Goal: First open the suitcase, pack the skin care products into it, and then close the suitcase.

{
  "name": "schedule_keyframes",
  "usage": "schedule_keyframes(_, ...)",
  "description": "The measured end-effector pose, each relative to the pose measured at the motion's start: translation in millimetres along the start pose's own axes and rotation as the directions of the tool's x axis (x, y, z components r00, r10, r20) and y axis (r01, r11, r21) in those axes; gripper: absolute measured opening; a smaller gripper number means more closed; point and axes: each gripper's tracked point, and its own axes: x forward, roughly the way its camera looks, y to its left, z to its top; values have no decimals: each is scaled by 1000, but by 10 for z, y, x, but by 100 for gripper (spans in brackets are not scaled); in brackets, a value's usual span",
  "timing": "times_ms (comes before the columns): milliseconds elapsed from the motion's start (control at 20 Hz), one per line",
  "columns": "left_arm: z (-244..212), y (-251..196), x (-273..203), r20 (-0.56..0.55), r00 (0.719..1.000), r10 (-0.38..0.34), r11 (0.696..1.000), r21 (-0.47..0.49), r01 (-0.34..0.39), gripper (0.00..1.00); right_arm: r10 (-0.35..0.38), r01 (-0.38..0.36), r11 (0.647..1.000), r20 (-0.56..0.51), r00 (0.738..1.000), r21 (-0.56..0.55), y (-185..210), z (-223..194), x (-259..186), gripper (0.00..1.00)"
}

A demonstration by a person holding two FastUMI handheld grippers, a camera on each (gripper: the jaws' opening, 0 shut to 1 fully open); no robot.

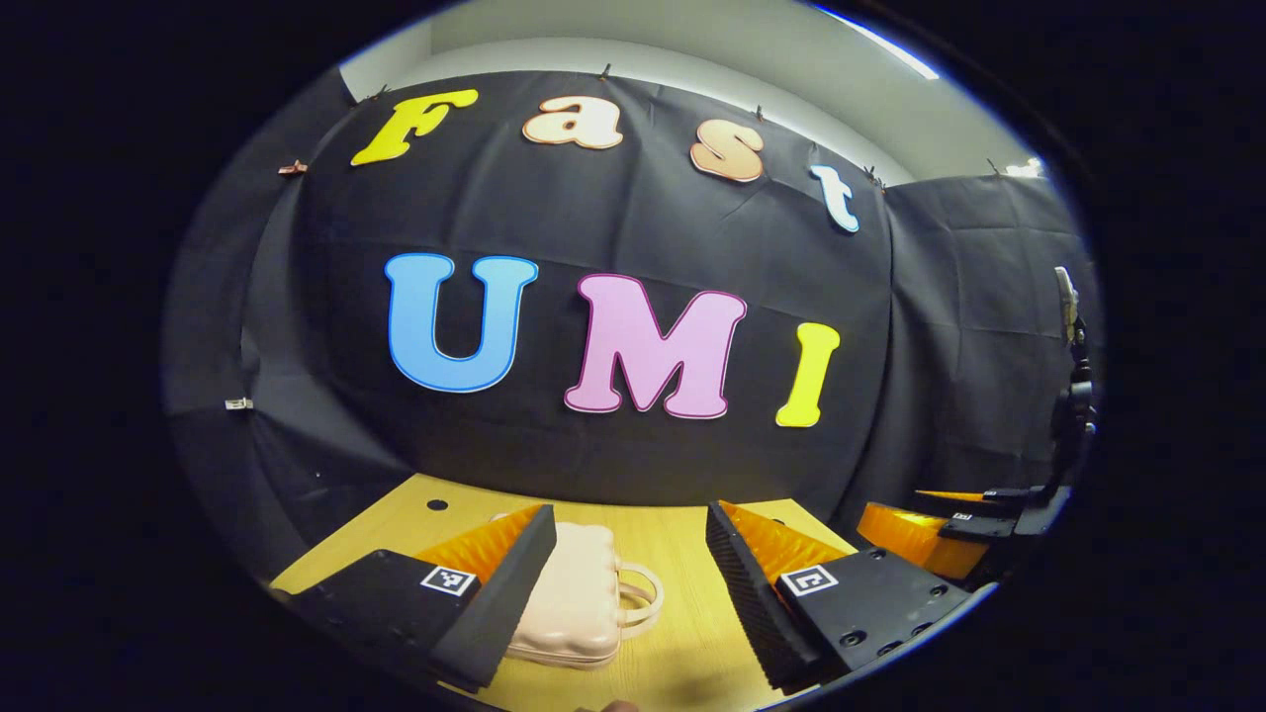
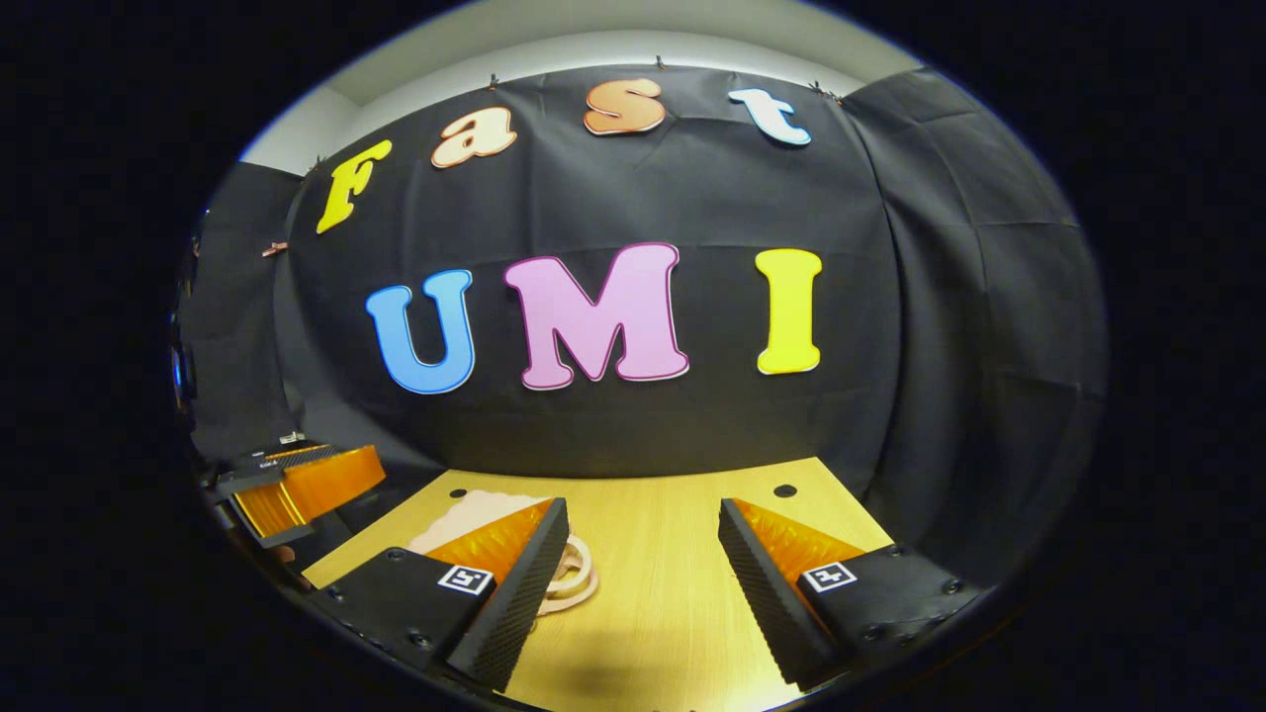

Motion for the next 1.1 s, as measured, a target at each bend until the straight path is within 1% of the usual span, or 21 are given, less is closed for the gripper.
schedule_keyframes(200,-55,245,-73,4,1000,25,1000,11,-25,96,6,-6,1000,35,999,4,102,105,-150,97)
schedule_keyframes(400,-106,323,-133,0,999,41,999,14,-41,96,-23,24,999,59,998,-28,6,136,-285,97)
schedule_keyframes(600,-96,424,-167,2,997,74,997,37,-74,96,-32,33,999,60,998,-20,-91,157,-327,97)
schedule_keyframes(750,-97,415,-225,1,995,103,993,63,-103,96,-11,11,1000,75,997,-11,-142,177,-333,97)
schedule_keyframes(800,-84,395,-240,0,993,117,991,65,-117,96,-6,7,1000,74,997,-14,-176,172,-331,100)
schedule_keyframes(850,-105,361,-249,-4,992,128,990,62,-128,96,2,-1,1000,64,998,-14,-190,146,-339,97)
schedule_keyframes(950,-119,236,-271,-1,993,120,992,48,-120,96,15,-15,1000,75,997,-4,-234,210,-357,97)
schedule_keyframes(1100,-110,211,-310,-1,989,149,988,43,-149,96,40,-40,999,93,995,1,-251,285,-344,97)
